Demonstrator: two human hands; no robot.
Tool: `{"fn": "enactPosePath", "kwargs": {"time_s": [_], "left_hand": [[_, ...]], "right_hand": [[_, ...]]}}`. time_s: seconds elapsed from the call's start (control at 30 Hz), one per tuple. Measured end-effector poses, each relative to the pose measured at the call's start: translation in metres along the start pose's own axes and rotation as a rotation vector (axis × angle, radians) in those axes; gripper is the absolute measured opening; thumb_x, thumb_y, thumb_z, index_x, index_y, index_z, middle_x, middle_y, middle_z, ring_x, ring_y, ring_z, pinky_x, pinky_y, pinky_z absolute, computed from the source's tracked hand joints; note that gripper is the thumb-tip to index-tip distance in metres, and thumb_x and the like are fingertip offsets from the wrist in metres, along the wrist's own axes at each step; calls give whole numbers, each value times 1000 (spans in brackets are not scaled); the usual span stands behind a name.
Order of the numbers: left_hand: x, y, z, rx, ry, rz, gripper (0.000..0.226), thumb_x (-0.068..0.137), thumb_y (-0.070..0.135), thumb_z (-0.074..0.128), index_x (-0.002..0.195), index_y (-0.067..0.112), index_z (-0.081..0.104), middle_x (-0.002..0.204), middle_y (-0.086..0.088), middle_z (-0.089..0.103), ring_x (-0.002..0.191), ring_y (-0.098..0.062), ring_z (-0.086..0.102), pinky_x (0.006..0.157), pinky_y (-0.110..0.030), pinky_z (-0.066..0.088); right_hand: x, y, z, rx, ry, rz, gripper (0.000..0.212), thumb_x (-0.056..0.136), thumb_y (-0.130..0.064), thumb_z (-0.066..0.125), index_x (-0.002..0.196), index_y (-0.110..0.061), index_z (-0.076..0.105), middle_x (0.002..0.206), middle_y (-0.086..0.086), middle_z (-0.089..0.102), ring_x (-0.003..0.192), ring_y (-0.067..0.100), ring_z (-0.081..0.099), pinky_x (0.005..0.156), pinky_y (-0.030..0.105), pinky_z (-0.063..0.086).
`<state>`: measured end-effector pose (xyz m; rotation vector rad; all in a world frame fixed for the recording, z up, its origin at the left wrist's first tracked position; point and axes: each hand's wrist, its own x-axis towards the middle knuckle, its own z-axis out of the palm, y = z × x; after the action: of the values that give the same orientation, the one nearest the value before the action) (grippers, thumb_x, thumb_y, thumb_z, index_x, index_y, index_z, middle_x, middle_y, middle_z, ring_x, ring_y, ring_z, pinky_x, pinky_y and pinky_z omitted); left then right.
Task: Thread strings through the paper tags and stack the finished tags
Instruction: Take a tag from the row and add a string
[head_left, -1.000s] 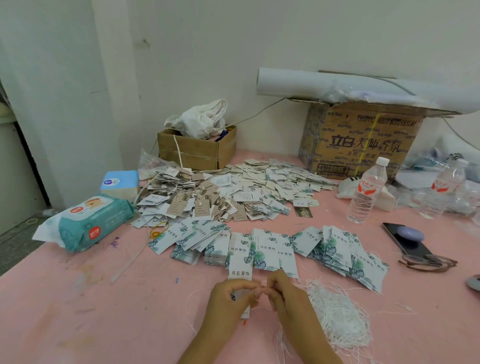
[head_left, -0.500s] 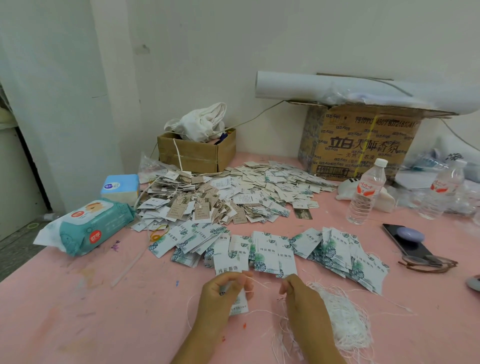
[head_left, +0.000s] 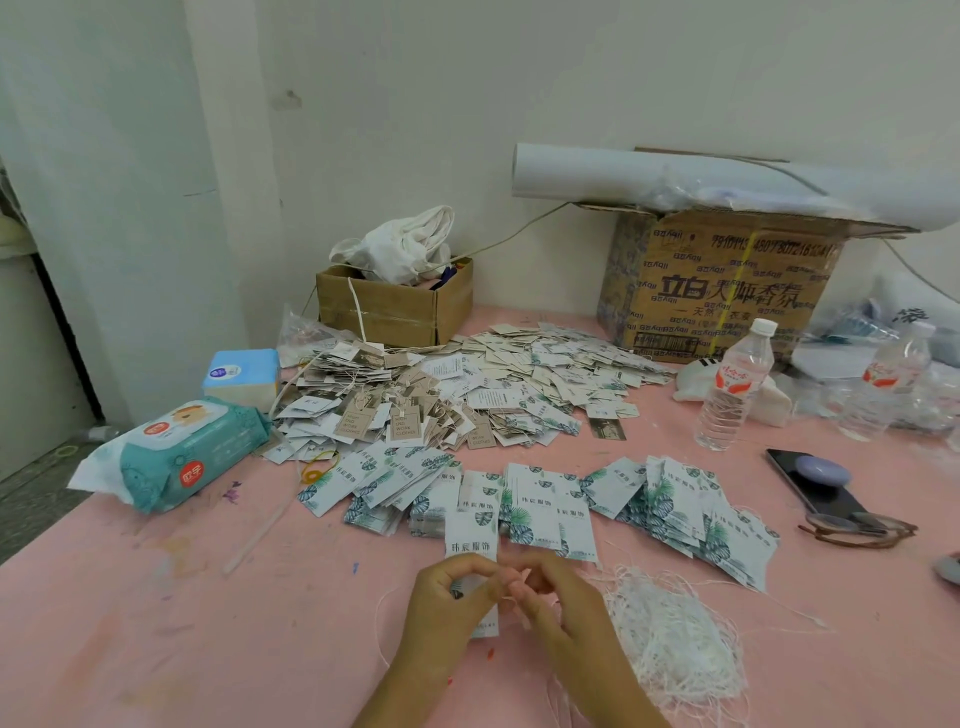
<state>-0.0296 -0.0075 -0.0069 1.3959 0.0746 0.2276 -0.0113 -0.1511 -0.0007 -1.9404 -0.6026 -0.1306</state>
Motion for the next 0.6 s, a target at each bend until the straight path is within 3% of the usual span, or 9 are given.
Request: {"fn": "enactPosePath", "kwargs": {"time_s": [0.13, 0.2, 0.37, 0.5, 0.6], "left_hand": [[1, -1, 0, -12, 24, -15, 17, 67, 22, 78, 71, 5, 76, 83, -7, 76, 68, -12, 70, 60, -17, 52], [2, -2, 0, -23, 37, -31, 23, 68, 23, 78, 76, 1, 75, 87, -7, 76, 70, -17, 72, 61, -20, 55], [3, -5, -1, -22, 52, -57, 24, 69, 30, 75, 82, 10, 78, 86, -7, 76, 74, -24, 73, 62, -24, 58], [6, -6, -1, -37, 77, -76, 23, 61, 28, 79, 74, 10, 78, 89, -7, 76, 73, -25, 73, 69, -36, 62], [7, -5, -4, -101, 176, -116, 20, 62, 18, 82, 73, 4, 75, 86, -9, 77, 67, -23, 73, 56, -26, 58]], "right_hand": [[2, 0, 4, 9, 67, 22, 19, 89, -36, 53, 82, -22, 63, 63, -21, 61, 55, -5, 51, 53, 9, 35], [3, 2, 2, -50, 130, 9, 25, 94, -28, 52, 72, -15, 54, 63, -15, 56, 55, 0, 46, 52, 13, 32], [5, -1, -2, -14, 301, -37, 31, 99, -26, 47, 70, -17, 53, 73, -3, 50, 68, 12, 49, 61, 19, 37], [4, -5, -7, 170, 340, 56, 31, 95, -30, 46, 70, -13, 55, 63, 7, 55, 56, 9, 47, 54, 18, 37], [5, -4, -10, 224, 416, 104, 28, 90, -33, 50, 72, -12, 53, 55, 0, 45, 52, 10, 41, 51, 20, 37]]}}
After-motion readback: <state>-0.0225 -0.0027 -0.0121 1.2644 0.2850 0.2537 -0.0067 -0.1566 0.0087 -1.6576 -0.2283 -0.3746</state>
